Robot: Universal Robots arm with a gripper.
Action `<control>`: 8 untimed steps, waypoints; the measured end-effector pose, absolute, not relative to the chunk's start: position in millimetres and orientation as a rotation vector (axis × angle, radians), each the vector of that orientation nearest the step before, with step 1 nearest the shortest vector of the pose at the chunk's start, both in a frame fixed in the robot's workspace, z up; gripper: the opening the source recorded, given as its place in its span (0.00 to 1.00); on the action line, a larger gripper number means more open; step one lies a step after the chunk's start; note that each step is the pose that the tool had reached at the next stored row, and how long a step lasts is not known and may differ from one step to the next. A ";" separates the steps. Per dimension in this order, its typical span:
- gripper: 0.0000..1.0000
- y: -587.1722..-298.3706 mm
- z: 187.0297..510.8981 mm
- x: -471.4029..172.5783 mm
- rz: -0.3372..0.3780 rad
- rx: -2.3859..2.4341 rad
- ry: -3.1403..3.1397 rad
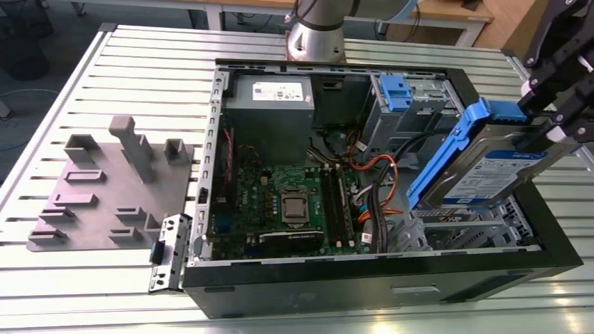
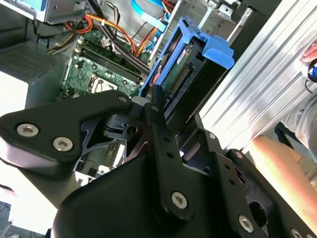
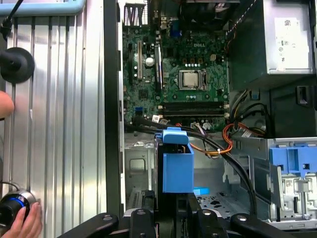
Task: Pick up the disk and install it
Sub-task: 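Insert the disk into the insertion slot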
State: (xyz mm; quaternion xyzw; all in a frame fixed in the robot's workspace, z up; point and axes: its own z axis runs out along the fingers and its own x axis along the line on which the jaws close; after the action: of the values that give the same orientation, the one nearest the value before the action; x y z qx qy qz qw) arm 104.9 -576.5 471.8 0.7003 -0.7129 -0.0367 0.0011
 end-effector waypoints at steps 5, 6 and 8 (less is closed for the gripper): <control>0.35 -576.5 471.5 113.3 -0.115 2.199 -2.238; 0.35 -576.4 471.5 113.9 -0.115 2.199 -2.238; 0.35 -576.4 471.5 113.9 -0.115 2.199 -2.238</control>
State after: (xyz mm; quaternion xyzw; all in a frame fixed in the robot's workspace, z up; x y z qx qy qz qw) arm 113.9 -576.4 471.5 0.7003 -0.7129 -0.0367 0.0011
